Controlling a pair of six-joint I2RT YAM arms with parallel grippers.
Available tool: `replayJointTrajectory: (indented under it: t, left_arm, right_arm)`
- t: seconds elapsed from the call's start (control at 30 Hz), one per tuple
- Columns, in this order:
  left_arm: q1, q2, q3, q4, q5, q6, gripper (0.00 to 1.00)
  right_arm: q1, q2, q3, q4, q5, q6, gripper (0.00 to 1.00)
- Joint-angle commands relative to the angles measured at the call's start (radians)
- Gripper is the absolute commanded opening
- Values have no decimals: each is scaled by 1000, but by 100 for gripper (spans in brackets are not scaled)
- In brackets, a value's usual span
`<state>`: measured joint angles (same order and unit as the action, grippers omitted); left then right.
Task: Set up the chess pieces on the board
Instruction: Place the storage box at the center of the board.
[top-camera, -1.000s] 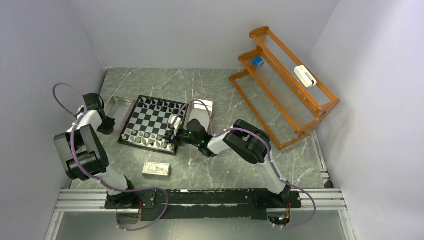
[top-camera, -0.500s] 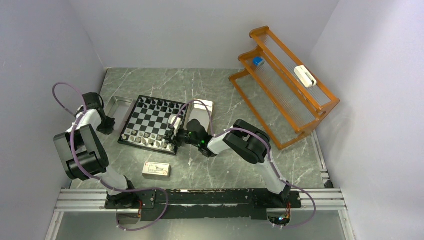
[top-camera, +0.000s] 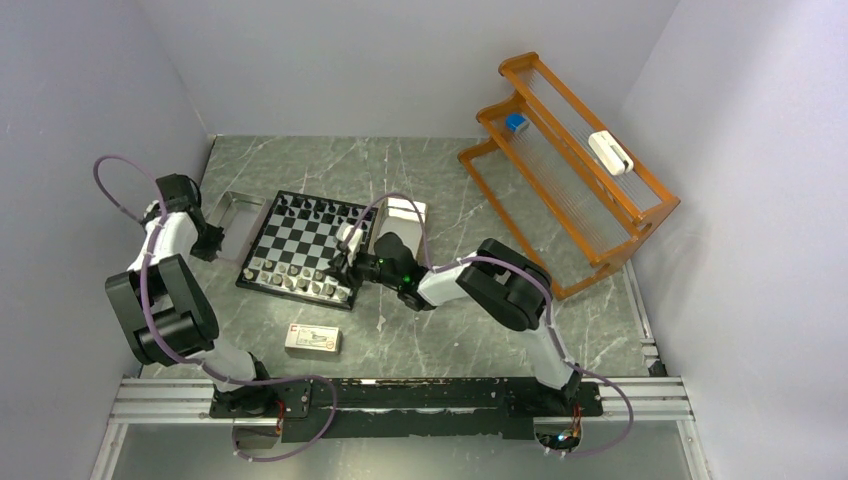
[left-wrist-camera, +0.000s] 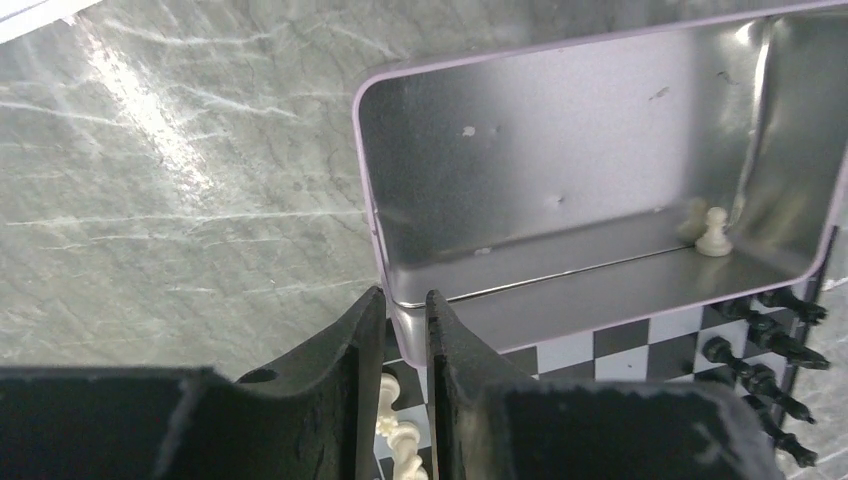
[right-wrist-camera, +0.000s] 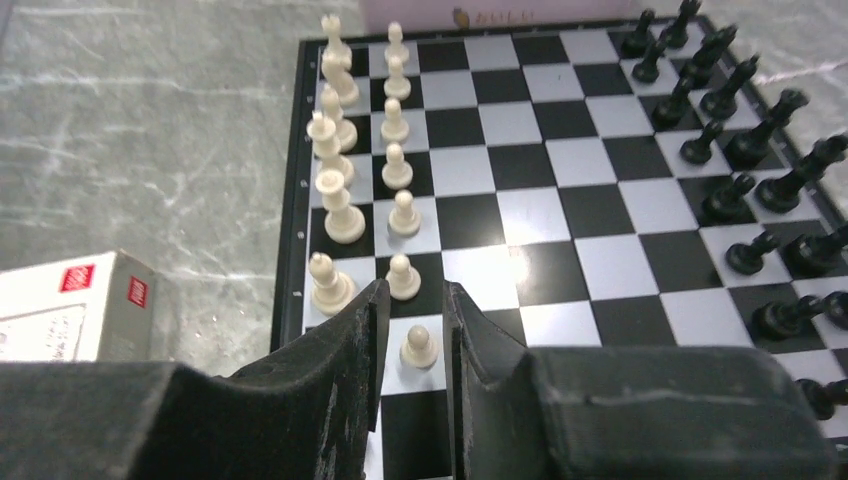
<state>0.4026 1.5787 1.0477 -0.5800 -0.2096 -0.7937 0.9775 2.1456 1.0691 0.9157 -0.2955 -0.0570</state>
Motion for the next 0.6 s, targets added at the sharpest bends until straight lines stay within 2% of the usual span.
replayJointTrajectory:
  t: [0.0, 0.17, 0.4, 0.57]
  left_arm:
    - [3, -60, 63, -44, -40, -6, 27]
    - [1, -77, 68, -35, -50, 39, 26]
    - [1, -120, 42, 14, -61, 124, 30]
    - [0, -131, 45, 28, -56, 142, 31]
  right_arm:
    - [0, -78, 16, -16, 19, 11, 30]
    - [-3, -79, 48, -84, 50, 16, 29]
    - [-8, -27, 218, -385, 50, -1, 26]
    - [-7, 7, 287, -489, 31, 4, 25]
